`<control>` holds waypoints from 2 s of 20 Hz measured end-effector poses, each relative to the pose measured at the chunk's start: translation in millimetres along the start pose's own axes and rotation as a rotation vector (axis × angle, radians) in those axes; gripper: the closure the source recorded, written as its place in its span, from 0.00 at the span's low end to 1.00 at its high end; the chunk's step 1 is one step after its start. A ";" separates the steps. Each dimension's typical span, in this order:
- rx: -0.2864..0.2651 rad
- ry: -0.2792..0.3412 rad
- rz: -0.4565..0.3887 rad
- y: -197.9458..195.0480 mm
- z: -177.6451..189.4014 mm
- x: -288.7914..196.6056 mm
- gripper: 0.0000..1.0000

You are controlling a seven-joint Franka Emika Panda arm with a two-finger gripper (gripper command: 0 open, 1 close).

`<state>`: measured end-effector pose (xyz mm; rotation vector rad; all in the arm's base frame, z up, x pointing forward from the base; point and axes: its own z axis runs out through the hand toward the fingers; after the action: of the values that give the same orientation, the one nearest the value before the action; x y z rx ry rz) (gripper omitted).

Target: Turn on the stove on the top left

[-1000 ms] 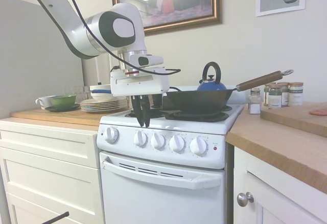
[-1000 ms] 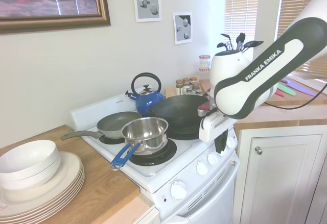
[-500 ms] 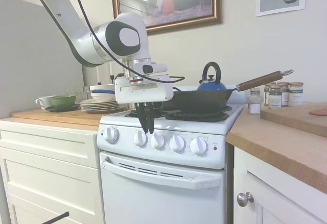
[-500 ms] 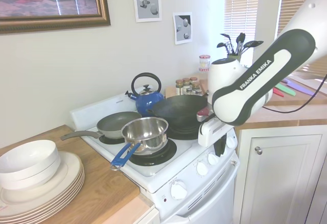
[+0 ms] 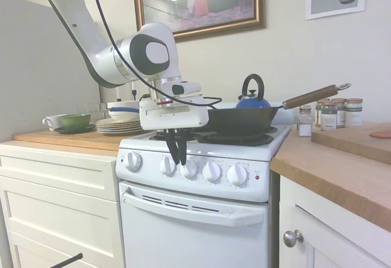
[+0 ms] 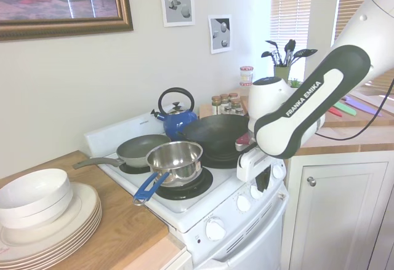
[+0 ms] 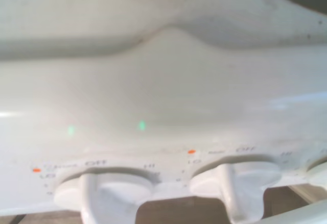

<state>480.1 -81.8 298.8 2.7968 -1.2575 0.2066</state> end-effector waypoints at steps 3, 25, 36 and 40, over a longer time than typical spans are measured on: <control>0.001 0.003 0.005 1.1 -0.8 2.3 1.00; -0.007 0.028 0.012 -3.9 0.3 17.8 1.00; -0.012 0.034 0.012 -7.5 9.6 17.2 1.00; -0.012 0.035 0.010 -8.8 9.3 16.3 1.00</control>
<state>498.3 -89.0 292.0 2.7646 -1.2607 0.2470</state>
